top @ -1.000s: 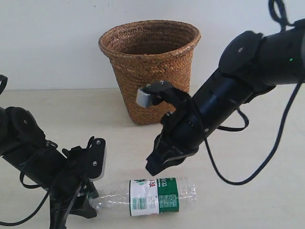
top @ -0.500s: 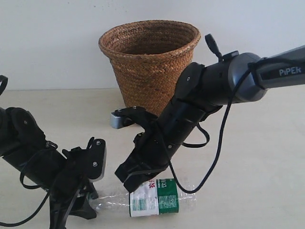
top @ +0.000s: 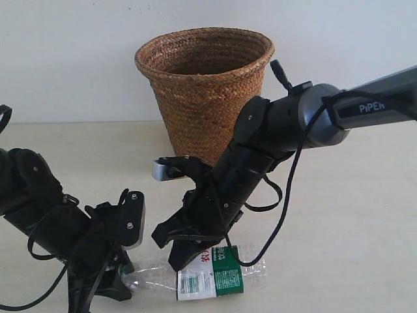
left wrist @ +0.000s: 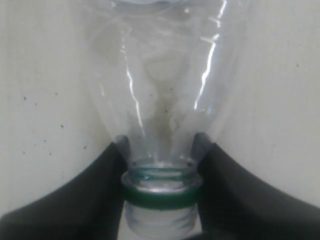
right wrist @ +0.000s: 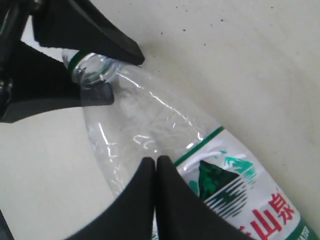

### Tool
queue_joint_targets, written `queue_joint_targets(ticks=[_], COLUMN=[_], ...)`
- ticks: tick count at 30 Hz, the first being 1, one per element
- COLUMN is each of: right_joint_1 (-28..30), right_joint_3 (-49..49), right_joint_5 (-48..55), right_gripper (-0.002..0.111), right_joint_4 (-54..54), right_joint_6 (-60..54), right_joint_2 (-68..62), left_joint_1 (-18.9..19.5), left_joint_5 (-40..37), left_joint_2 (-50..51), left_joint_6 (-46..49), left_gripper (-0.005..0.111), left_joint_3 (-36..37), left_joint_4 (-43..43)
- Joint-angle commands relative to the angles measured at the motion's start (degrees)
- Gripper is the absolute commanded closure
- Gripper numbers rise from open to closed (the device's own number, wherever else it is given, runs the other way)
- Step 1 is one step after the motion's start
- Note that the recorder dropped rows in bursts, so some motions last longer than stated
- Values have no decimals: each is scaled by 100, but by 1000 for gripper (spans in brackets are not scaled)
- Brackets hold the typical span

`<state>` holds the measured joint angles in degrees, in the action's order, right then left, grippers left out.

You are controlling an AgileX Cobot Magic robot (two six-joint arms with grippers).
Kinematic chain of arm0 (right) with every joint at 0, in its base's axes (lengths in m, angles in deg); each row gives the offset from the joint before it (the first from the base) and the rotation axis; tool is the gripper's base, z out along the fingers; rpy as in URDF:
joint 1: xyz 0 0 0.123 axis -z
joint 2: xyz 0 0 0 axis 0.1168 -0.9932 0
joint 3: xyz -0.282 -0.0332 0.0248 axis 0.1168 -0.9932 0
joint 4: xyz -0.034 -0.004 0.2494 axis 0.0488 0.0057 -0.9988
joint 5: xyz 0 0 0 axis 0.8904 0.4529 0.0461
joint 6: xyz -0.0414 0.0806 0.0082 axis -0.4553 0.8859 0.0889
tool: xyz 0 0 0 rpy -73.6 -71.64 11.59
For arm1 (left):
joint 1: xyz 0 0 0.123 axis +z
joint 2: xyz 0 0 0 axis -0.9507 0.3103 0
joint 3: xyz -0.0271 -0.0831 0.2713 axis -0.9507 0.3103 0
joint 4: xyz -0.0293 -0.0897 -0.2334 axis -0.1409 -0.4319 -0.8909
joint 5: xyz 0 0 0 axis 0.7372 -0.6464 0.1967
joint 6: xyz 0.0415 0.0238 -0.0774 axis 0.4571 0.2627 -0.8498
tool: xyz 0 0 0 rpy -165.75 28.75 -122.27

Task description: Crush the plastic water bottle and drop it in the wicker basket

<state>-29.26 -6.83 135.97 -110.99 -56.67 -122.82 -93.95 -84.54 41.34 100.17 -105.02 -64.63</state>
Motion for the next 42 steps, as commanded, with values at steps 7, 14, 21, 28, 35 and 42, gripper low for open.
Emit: queue_joint_targets(ticks=[7, 14, 21, 28, 35, 42], right_joint_1=[79, 79, 79, 215, 229, 229], right_joint_3=[325, 800, 1216, 1379, 1379, 1357], right_joint_5=[560, 804, 1131, 1791, 1791, 1791], right_gripper=[108, 108, 108, 108, 108, 108], right_joint_4=[1798, 2116, 2288, 2036, 1788, 1788], right_joint_6=[873, 1069, 1228, 1165, 1182, 1208], right_joint_2=[-961, -1390, -1500, -794, -53, 156], left_joint_1=[-46, -46, -46, -46, -46, -46], left_joint_5=[15, 15, -16, -26, -4, 13], left_joint_2=[-28, -28, -28, -28, -28, -28], left_joint_6=[-238, -282, -323, -324, -324, -324], left_gripper=[102, 102, 102, 102, 102, 102], left_joint_3=[12, 12, 12, 12, 12, 12], left_joint_4=[-113, -113, -113, -113, -113, -113])
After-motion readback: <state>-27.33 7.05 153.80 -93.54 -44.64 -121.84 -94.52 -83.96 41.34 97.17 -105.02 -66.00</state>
